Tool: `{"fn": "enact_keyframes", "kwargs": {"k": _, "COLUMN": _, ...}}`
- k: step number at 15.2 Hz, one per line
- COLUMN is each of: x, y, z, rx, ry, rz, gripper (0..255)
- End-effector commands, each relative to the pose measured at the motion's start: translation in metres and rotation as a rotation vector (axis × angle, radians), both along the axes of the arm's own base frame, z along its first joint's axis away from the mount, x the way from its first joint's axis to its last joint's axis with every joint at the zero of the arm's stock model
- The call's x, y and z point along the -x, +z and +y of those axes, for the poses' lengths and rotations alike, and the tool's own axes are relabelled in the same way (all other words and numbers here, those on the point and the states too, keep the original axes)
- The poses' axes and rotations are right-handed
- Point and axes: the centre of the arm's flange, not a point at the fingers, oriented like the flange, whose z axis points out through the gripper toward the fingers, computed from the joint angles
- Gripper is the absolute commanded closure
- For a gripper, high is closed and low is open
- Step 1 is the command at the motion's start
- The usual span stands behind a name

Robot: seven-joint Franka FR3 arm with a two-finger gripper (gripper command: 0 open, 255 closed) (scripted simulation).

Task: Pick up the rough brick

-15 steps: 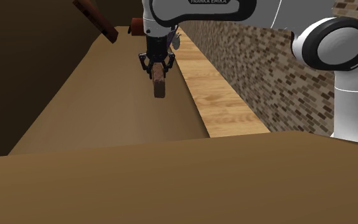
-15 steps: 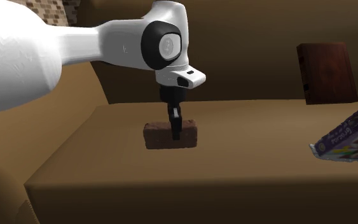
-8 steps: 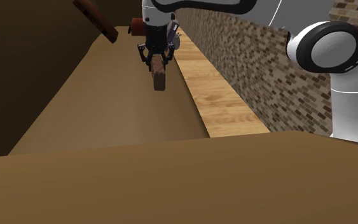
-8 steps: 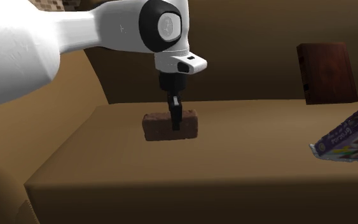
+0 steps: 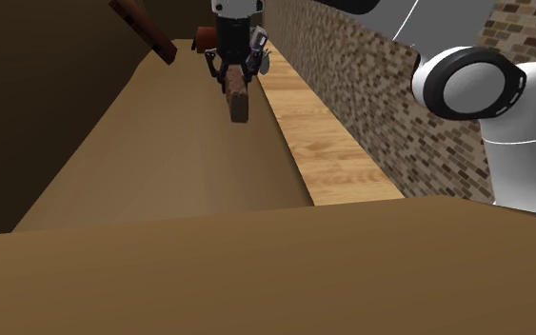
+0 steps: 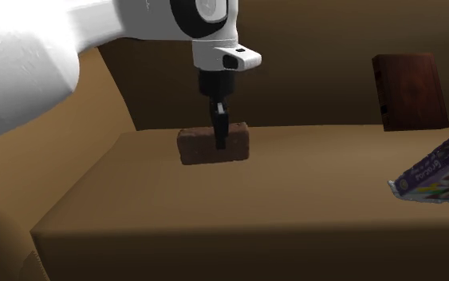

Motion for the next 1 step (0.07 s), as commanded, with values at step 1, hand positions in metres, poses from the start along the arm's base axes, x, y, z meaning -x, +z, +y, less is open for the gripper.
{"fn": "enact_keyframes", "kwargs": {"k": 1, "x": 0.0013, "y": 0.0046, "z": -0.0004, "rx": 0.000, "ry": 0.000, "rz": 0.000, "gripper": 255}}
